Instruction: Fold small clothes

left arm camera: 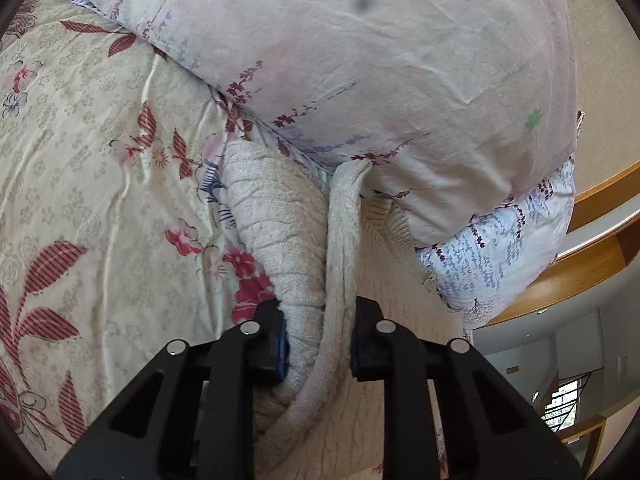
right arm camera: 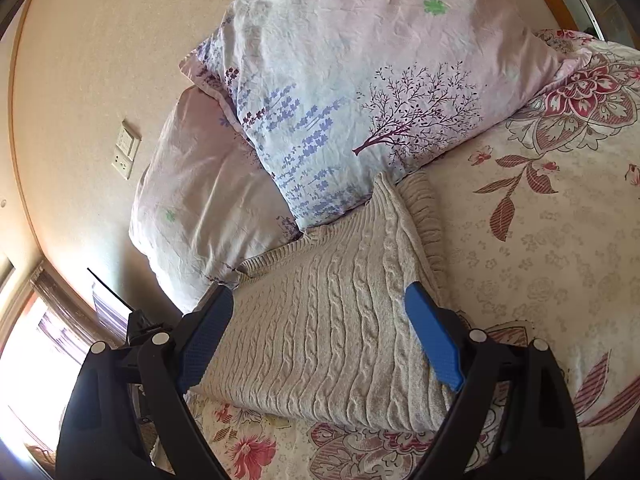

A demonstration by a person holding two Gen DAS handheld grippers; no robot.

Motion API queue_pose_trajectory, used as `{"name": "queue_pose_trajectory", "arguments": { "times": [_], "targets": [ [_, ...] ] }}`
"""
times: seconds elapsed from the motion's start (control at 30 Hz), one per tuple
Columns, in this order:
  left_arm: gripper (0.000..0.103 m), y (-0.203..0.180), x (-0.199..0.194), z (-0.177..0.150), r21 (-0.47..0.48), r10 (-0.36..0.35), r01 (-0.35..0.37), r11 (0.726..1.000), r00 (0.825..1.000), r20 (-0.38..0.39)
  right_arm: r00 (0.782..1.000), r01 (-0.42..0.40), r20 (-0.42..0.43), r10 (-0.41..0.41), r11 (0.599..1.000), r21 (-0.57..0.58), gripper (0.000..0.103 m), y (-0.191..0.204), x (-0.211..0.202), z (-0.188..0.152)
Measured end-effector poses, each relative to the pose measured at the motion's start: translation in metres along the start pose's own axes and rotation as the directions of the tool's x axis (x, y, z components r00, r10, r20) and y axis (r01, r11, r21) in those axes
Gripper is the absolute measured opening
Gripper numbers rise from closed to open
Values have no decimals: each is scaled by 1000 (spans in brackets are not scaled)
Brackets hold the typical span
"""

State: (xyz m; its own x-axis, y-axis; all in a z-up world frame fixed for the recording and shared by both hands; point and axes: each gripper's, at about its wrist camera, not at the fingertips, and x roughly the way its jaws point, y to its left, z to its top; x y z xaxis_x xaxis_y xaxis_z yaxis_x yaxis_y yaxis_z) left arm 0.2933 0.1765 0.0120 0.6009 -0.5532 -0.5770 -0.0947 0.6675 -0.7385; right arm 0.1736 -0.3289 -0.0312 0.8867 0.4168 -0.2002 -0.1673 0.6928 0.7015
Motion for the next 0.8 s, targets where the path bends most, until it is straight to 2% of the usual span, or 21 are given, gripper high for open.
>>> {"name": "queue_pose_trajectory", "arguments": {
  "times": [0.17,0.33,0.43,0.53,0.67,0.8],
  "targets": [
    [19,-37,-4,-6,-30,-126,126,992,992,25,1000,-6,18,6,1000,13,89,-3,-4,0],
    [18,-101,16,-25,-6,-257,257,966,966,0,999,7,44,-8,1000,12,89,-5,-8,2],
    [18,-141,42,-39,12,-307,308,951,951,-35,998,23,62,-23,1000,0,89,-4,-11,3],
    [17,-177,79,-60,14,-336,339,941,937,-94,995,48,89,-47,999,-7,89,-4,-15,5],
    [17,-218,128,-93,4,-377,383,924,909,-180,987,83,136,-84,996,13,89,-10,-23,8],
    [19,-247,182,-136,14,-333,353,936,895,-297,980,103,165,-112,993,62,89,-21,-29,13]
  ]
}}
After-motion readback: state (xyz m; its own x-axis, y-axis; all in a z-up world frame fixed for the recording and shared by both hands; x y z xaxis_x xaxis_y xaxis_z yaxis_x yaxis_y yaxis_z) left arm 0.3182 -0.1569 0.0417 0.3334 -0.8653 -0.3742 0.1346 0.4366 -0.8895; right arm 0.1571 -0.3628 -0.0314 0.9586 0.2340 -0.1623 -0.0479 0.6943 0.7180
